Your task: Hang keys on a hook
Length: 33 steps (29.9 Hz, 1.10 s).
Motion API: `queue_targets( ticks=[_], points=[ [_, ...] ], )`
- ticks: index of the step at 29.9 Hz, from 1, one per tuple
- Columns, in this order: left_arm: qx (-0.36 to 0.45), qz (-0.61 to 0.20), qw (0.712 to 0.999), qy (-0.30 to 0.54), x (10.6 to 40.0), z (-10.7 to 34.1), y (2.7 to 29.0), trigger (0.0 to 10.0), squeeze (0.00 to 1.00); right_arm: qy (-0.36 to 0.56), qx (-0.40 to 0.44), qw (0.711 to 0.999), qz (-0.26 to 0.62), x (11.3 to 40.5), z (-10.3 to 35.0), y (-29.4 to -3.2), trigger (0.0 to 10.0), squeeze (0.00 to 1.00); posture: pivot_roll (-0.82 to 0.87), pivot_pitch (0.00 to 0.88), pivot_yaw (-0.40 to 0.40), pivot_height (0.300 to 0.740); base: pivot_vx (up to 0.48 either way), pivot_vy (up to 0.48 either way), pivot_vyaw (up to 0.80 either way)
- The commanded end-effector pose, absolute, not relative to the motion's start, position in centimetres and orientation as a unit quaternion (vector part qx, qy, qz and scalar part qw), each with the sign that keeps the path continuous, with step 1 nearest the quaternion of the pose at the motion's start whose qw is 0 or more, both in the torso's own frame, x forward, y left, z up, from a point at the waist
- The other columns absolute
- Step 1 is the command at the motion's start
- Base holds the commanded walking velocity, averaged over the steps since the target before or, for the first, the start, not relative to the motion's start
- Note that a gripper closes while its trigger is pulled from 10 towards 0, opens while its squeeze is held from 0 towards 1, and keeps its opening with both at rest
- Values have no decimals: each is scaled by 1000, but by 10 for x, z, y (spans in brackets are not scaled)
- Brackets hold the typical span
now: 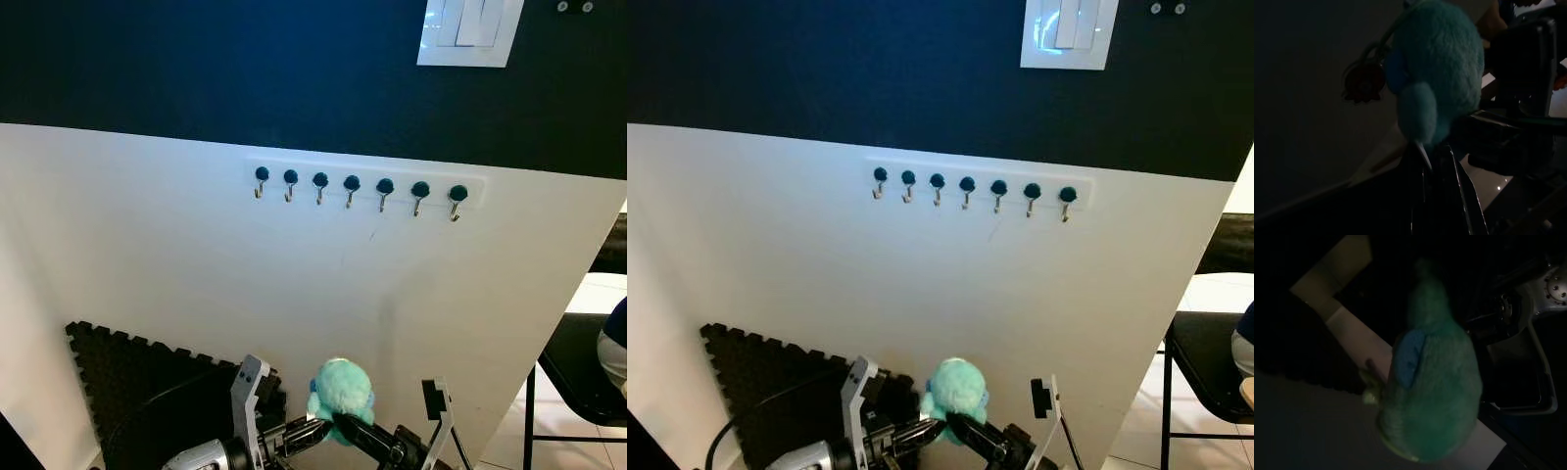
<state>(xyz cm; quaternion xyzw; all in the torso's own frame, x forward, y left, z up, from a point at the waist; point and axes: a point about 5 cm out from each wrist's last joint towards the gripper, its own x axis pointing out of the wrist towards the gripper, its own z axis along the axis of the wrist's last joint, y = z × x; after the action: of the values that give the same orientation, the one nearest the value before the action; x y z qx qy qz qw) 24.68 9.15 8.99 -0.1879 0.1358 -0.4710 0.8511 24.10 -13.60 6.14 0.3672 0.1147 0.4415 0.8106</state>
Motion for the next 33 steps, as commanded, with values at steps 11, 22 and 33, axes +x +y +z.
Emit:
queue_targets(
  ticks=[11, 22, 33],
  points=[
    [-192, -473, 855, 93, 254, 102, 92, 0, 0, 116, 374, 811, 435, 238, 58, -136, 10000, 1000, 64, 16, 16, 740, 0, 0, 0],
    [-98, -443, 882, 129, 257, 83, 111, 0, 0, 215, 295, 868, 336, 226, 11, -159, 10000, 0, 67, 16, 11, 740, 0, 0, 0],
    [131, -358, 893, 238, 257, 33, 153, 0, 0, 332, 240, 905, 119, 184, -51, -198, 10000, 0, 64, 14, 22, 740, 0, 0, 0]
  ],
)
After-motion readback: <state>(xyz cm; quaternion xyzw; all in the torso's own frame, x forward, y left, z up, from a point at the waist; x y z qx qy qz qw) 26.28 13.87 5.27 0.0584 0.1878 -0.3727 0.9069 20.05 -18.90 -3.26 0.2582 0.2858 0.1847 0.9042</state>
